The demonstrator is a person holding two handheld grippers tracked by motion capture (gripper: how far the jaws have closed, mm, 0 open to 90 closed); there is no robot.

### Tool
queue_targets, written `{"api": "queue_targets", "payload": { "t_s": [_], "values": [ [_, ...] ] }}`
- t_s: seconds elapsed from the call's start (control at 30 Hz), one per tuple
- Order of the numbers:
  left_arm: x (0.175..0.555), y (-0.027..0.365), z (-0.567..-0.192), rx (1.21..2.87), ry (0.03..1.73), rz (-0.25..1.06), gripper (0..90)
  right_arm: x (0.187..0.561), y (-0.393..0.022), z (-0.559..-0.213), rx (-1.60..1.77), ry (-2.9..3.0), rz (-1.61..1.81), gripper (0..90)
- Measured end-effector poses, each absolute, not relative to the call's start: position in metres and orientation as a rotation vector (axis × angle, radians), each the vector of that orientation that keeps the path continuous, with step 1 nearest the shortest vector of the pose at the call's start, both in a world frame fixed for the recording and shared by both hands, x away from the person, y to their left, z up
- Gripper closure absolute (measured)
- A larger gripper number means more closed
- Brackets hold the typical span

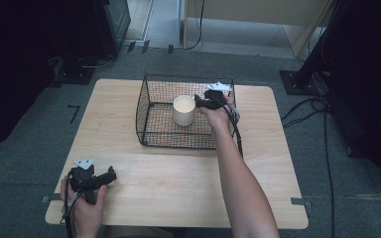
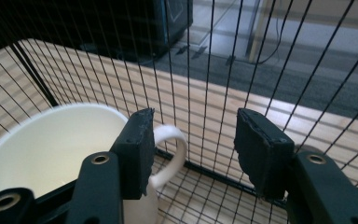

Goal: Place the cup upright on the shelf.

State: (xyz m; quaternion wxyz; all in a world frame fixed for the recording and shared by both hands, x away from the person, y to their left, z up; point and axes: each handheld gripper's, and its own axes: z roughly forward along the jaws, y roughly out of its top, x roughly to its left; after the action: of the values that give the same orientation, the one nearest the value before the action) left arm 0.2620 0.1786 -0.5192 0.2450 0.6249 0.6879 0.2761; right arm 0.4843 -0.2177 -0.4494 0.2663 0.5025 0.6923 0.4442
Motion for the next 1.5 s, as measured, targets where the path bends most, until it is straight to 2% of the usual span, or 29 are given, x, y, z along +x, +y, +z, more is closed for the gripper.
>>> {"api": "queue_targets", "payload": {
  "t_s": [0.27, 0.3, 0.33, 0.37, 0.47, 0.63, 0.93, 1.5],
  "values": [
    [0.262, 0.179, -0.519, 1.707, 1.877, 0.754, 0.0, 0.478, -0.205, -0.43, 1.312, 1.889, 1.272, 34.7],
    [0.262, 0.179, -0.519, 1.707, 1.877, 0.754, 0.0, 0.477, -0.202, -0.425, 1.302, 1.892, 1.272, 31.2],
    [0.262, 0.179, -0.519, 1.707, 1.877, 0.754, 0.0, 0.474, -0.199, -0.419, 1.311, 1.883, 1.277, 23.7],
    [0.262, 0.179, -0.519, 1.707, 1.877, 0.754, 0.0, 0.474, -0.199, -0.419, 1.311, 1.883, 1.277, 23.7],
    [0.262, 0.179, -0.519, 1.707, 1.877, 0.753, 0.0, 0.468, -0.192, -0.406, 1.334, 1.893, 1.282, 13.0],
    [0.262, 0.178, -0.519, 1.706, 1.877, 0.753, 0.0, 0.457, -0.191, -0.395, 1.287, 1.914, 1.305, 9.0],
    [0.262, 0.178, -0.519, 1.703, 1.878, 0.754, 0.0, 0.43, -0.198, -0.379, 1.239, 1.943, 1.313, 8.5],
    [0.262, 0.178, -0.519, 1.704, 1.878, 0.754, 0.0, 0.382, -0.232, -0.377, 1.194, 1.97, 1.335, 7.7]
  ]
}}
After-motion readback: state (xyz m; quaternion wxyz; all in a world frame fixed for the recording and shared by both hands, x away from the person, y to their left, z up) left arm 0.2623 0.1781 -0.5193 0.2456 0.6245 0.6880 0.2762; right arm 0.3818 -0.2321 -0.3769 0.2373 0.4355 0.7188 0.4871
